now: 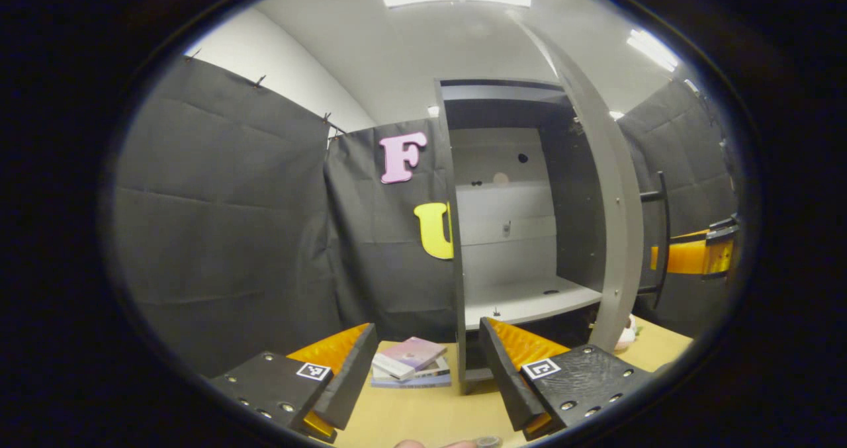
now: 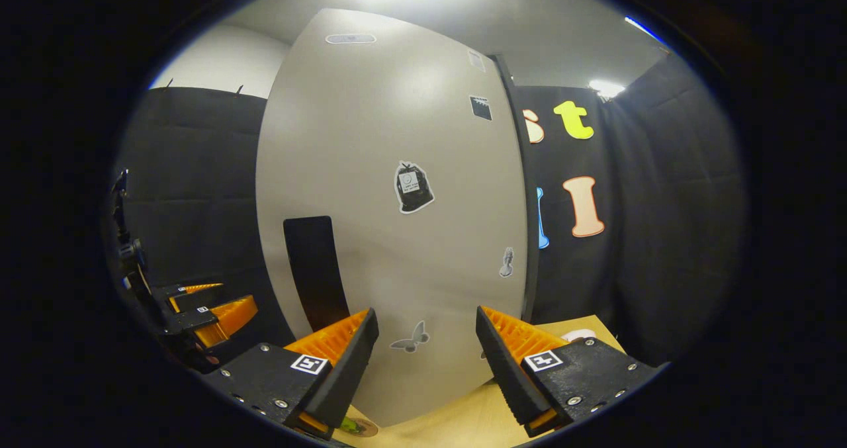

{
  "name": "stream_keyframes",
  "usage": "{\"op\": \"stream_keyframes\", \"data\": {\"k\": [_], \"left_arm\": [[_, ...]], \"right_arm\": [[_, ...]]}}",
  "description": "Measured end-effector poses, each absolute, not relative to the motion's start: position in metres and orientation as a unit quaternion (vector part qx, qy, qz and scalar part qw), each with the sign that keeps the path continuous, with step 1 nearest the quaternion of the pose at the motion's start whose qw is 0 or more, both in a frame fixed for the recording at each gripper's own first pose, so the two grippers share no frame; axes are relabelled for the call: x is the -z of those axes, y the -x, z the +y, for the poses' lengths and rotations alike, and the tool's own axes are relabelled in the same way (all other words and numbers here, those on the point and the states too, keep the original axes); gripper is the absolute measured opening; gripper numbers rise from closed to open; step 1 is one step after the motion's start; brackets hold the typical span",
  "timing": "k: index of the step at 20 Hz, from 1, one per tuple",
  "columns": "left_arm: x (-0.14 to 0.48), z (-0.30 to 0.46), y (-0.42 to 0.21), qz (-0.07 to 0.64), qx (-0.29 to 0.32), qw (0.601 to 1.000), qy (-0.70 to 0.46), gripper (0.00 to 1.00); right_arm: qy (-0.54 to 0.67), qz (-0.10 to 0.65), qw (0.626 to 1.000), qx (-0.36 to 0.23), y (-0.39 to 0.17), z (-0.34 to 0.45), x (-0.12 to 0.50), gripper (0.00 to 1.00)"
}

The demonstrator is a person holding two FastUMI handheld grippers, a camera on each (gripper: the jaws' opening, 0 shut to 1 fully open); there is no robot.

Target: Open the cabinet door with the right hand, grasp the bottle in the cabinet with the left hand and place it on the coaster, then close the cabinet door with the right hand.

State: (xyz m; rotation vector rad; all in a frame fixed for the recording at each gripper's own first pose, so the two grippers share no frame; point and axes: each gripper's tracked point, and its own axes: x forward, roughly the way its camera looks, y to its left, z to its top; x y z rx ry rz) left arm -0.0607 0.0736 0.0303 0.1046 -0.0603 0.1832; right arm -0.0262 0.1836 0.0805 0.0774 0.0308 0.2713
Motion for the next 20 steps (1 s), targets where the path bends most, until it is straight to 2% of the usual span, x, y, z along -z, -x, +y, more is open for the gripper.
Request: {"op": "stream_keyframes", "data": {"k": [1,3,4,5,8,11,12,13,14,16,17,19,20], "left_arm": [[-0.032,0.08,0.062,-0.031,-0.094,0.993,-0.056,0.85],[-0.031,0.092,0.06,-0.028,-0.095,0.993,-0.058,0.85],[-0.029,0.096,0.059,-0.028,-0.092,0.994,-0.053,0.92],[-0.028,0.099,0.058,-0.028,-0.089,0.994,-0.048,0.92],[-0.027,0.101,0.05,-0.026,-0.071,0.996,-0.038,0.92],[-0.026,0.089,0.035,-0.02,-0.037,0.999,-0.019,0.92],[-0.027,0.081,0.029,-0.017,-0.026,0.999,-0.012,0.89],[-0.029,0.074,0.021,-0.015,-0.02,1.0,-0.007,0.84],[-0.031,0.066,0.017,-0.015,-0.017,1.0,-0.005,0.89],[-0.031,0.053,0.005,-0.014,-0.017,1.0,-0.009,0.85],[-0.03,0.048,0.0,-0.013,-0.017,1.0,-0.013,0.92],[-0.036,0.042,-0.005,-0.013,-0.028,0.999,-0.026,0.89],[-0.038,0.041,-0.005,-0.015,-0.039,0.999,-0.032,0.9]], "right_arm": [[-0.039,0.013,0.99,-0.136,0.022,0.192,-0.08,0.92],[-0.039,0.011,0.99,-0.138,0.012,0.207,-0.079,0.92],[-0.039,0.01,0.991,-0.13,0.008,0.209,-0.077,0.89],[-0.042,0.006,0.992,-0.121,0.002,0.212,-0.076,0.92],[-0.062,0.005,0.994,-0.089,-0.009,0.213,-0.075,0.92],[-0.036,-0.005,0.999,-0.033,-0.008,0.201,-0.078,0.92],[-0.028,-0.008,0.999,-0.024,-0.007,0.2,-0.078,0.92],[-0.023,-0.014,0.999,-0.019,-0.009,0.2,-0.079,0.92],[-0.019,-0.015,1.0,-0.017,-0.011,0.2,-0.079,0.92],[-0.015,-0.012,1.0,-0.021,-0.015,0.201,-0.074,0.92],[-0.016,-0.014,1.0,-0.021,-0.018,0.2,-0.075,0.92],[-0.027,-0.019,0.999,-0.026,-0.025,0.196,-0.077,0.89],[-0.034,-0.017,0.999,-0.029,-0.028,0.194,-0.076,0.92]]}}
